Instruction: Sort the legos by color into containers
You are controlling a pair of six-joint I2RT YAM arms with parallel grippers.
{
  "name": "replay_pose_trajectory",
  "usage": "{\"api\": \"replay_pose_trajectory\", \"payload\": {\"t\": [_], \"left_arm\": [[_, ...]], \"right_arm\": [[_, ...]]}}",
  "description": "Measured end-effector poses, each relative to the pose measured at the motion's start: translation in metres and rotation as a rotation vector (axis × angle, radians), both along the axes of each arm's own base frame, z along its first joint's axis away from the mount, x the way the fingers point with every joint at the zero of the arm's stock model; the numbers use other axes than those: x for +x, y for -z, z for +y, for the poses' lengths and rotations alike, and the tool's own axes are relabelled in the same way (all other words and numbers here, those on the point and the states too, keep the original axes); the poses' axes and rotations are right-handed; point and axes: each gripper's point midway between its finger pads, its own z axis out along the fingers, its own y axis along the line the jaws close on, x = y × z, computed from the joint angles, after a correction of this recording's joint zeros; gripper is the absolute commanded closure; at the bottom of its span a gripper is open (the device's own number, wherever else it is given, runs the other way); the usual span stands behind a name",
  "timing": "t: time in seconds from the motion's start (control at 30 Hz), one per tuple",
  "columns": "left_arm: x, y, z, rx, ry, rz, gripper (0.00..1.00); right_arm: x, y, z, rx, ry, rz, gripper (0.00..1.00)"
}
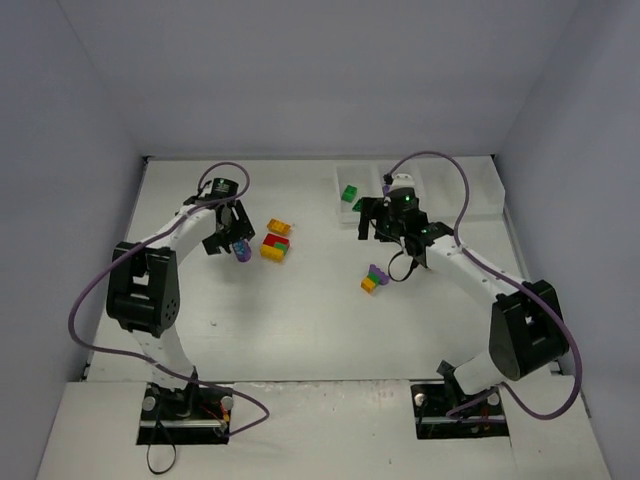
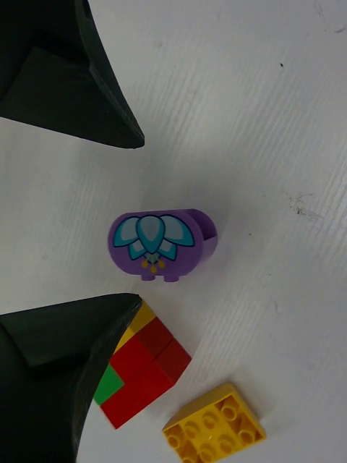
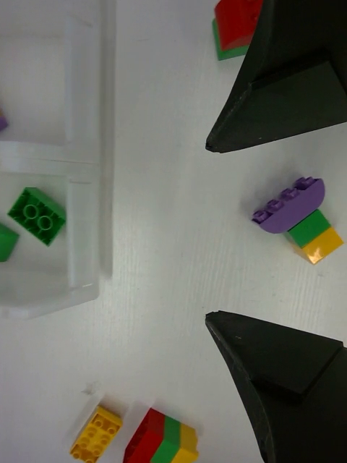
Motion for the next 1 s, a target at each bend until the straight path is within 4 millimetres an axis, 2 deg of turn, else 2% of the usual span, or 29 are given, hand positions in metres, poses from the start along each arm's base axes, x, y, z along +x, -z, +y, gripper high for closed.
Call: {"api": "replay_pose_trajectory", "payload": {"t": [0.13, 0.2, 0.23, 0.33, 0.47, 0.5, 0.53, 0.6, 0.67, 0.73, 0.8, 0.9, 1.0], "left_arm": [[0.008, 0.026, -0.001, 0.010, -0.020, 0.052, 0.32], [0.010, 0.033, -0.002, 0.011, -0.023, 0.067, 0.37], [0.010, 0.035, -0.002, 0.013, -0.026, 0.070, 0.44], [0.011, 0.039, -0.004, 0.014, -0.033, 0.072, 0.49], [0.014, 0.038, -0.007, 0.009, -0.036, 0.057, 0.73], [0.015, 0.038, -0.007, 0.009, -0.036, 0.053, 0.86], [0.016, 0.038, -0.007, 0.009, -0.032, 0.050, 0.91], [0.017, 0.037, -0.009, 0.002, -0.034, 0.038, 0.95], [0.014, 0.034, -0.011, -0.016, -0.029, 0.027, 0.95], [0.007, 0.023, -0.016, -0.056, -0.022, 0.001, 0.95], [0.004, 0.001, -0.026, -0.131, -0.013, -0.058, 0.95], [0.004, -0.049, -0.047, -0.283, 0.000, -0.206, 0.95], [0.002, -0.104, -0.069, -0.432, 0.027, -0.360, 0.95]], "right_arm": [[-0.017, 0.006, -0.006, 0.008, 0.004, 0.021, 0.12], [-0.022, 0.001, -0.007, 0.017, 0.007, 0.011, 0.12], [-0.023, -0.003, -0.008, 0.023, 0.008, 0.001, 0.12], [-0.025, -0.013, -0.009, 0.035, 0.007, -0.024, 0.12], [-0.026, -0.019, -0.007, 0.046, -0.001, -0.036, 0.12], [-0.026, -0.019, -0.007, 0.049, -0.004, -0.035, 0.12], [-0.027, -0.019, -0.006, 0.052, -0.010, -0.032, 0.13], [-0.029, -0.019, -0.001, 0.064, -0.030, -0.027, 0.14], [-0.032, -0.019, 0.005, 0.075, -0.056, -0.021, 0.14], [-0.037, -0.020, 0.016, 0.087, -0.094, -0.017, 0.14], [-0.044, -0.023, 0.029, 0.101, -0.140, -0.016, 0.14], [-0.052, -0.036, 0.052, 0.130, -0.212, -0.038, 0.14], [-0.057, -0.059, 0.075, 0.166, -0.287, -0.091, 0.13]]}}
